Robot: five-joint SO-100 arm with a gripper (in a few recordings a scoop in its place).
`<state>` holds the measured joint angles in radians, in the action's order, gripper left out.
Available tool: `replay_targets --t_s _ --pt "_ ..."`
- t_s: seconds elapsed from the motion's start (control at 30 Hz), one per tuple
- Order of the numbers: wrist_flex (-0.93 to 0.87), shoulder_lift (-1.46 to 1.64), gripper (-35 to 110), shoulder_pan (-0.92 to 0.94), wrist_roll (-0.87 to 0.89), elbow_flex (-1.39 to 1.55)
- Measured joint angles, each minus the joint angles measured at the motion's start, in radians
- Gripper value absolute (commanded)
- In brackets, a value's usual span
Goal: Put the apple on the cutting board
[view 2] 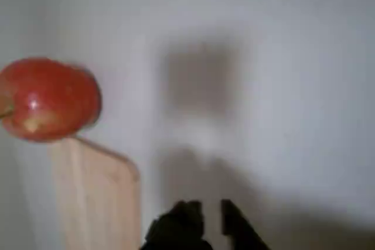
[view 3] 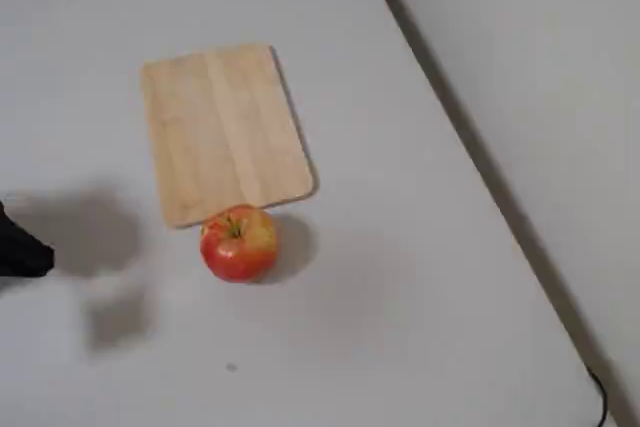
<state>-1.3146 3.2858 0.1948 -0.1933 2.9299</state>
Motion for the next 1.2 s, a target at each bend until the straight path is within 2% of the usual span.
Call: replay_targets --t_s 0.53,0.83,1.0,1.2 --pt "0.011 0.000 58 0.008 -0.043 0.005" --pt "0.031 -0.026 58 0.143 -0.147 -0.144" --pt "0.043 -0.212 58 0.173 -0.173 -0.336" --pt "-0.029 -0.669 58 0.100 -0.176 -0.707"
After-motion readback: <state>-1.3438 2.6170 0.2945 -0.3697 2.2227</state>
